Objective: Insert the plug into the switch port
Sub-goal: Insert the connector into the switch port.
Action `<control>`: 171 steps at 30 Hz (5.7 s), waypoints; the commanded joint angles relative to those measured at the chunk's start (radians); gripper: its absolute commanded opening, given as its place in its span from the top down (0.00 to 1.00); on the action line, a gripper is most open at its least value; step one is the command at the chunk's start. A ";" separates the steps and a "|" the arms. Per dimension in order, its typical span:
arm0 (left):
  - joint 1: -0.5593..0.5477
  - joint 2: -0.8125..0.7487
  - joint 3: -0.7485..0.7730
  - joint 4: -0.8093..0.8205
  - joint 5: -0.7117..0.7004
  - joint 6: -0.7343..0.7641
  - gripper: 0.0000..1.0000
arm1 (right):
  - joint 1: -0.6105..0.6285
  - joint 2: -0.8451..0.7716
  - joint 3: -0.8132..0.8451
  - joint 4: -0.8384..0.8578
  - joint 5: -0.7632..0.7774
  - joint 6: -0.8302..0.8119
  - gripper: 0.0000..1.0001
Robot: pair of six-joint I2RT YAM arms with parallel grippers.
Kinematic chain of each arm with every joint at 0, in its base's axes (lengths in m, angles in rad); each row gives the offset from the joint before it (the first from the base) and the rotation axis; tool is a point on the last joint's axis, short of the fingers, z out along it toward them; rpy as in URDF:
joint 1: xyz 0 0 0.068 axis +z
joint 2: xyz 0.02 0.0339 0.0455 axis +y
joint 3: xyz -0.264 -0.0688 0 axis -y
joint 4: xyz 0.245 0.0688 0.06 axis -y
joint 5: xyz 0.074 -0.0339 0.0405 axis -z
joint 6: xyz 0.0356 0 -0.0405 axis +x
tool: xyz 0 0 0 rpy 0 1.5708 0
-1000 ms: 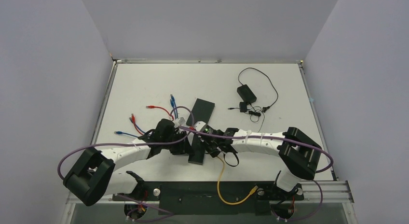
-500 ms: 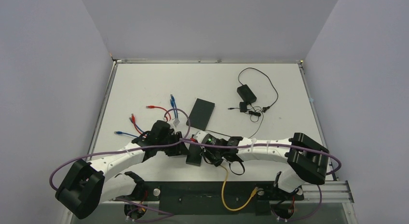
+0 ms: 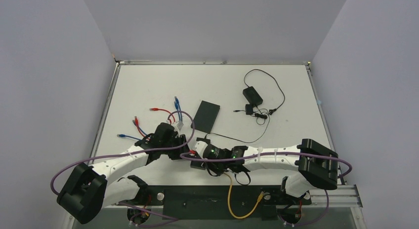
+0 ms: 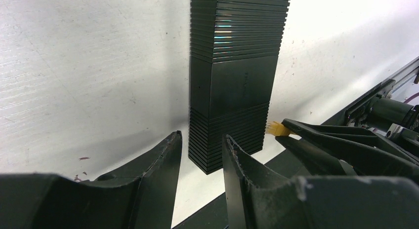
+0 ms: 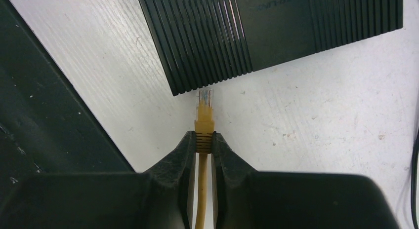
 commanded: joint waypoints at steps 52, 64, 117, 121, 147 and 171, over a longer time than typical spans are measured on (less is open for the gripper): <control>0.006 0.040 0.037 -0.008 0.070 0.032 0.67 | 0.090 -0.033 -0.083 0.308 0.125 -0.049 1.00; 0.006 0.045 0.032 0.002 0.073 0.023 0.67 | 0.100 -0.013 -0.091 0.379 0.098 -0.028 1.00; -0.020 -0.010 -0.015 -0.030 0.061 -0.015 0.72 | 0.103 -0.015 -0.134 0.557 0.254 0.052 1.00; -0.026 -0.005 -0.018 -0.017 0.067 -0.020 0.74 | 0.095 -0.011 -0.124 0.577 0.232 0.022 1.00; -0.143 0.028 -0.025 0.069 0.051 -0.082 0.78 | -0.008 0.002 -0.030 0.686 0.077 -0.109 1.00; -0.128 -0.022 0.135 -0.200 -0.176 -0.043 0.48 | -0.008 -0.022 -0.112 0.410 -0.053 -0.091 1.00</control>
